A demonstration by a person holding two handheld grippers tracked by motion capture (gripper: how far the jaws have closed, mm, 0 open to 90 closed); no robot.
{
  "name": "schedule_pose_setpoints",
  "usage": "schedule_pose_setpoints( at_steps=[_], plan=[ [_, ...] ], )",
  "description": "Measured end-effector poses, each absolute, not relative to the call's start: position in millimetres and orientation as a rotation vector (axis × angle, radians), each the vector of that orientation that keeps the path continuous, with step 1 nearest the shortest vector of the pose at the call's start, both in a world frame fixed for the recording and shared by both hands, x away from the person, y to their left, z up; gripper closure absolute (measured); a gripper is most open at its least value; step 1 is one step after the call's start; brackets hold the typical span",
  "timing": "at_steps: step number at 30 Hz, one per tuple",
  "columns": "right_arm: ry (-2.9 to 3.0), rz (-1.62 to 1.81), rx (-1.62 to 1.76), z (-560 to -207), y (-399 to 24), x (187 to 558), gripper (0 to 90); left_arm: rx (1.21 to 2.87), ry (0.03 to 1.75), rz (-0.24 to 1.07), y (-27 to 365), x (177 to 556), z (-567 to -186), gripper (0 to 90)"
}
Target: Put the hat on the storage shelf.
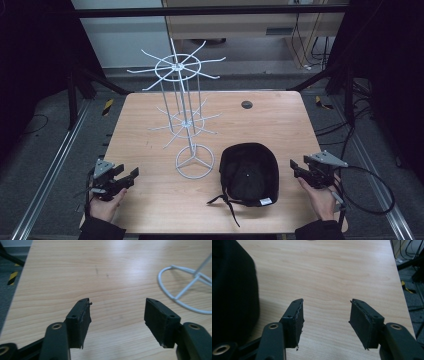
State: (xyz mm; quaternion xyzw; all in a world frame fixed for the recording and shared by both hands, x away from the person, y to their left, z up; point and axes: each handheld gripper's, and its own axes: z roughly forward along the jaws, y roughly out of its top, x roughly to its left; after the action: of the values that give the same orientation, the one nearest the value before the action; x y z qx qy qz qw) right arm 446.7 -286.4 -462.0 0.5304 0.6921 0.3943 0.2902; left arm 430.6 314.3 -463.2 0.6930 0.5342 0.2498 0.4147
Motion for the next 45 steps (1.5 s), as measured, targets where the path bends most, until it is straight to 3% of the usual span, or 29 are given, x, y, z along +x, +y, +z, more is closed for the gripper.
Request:
schedule_pose_setpoints(
  at_steps=[12, 19, 23, 32, 45],
  plan=[
    [1.899, 1.176, 1.279, -415, -274, 439, 55.4, 1.760, 1.238, 0.578, 272, 420, -444, 50.1],
    [2.051, 1.217, 1.142, -385, -246, 451, 57.2, 1.824, 1.144, 0.555, 219, 418, -431, 49.5],
    [2.133, 1.169, 1.091, -385, -226, 462, 58.0, 1.860, 1.073, 0.513, 172, 418, -426, 47.0],
    [2.195, 1.125, 1.094, -399, -213, 483, 61.4, 1.932, 1.003, 0.481, 115, 426, -422, 43.0],
    [2.250, 1.070, 1.086, -417, -209, 495, 67.1, 1.930, 1.052, 0.411, 70, 455, -447, 42.2]
  ],
)
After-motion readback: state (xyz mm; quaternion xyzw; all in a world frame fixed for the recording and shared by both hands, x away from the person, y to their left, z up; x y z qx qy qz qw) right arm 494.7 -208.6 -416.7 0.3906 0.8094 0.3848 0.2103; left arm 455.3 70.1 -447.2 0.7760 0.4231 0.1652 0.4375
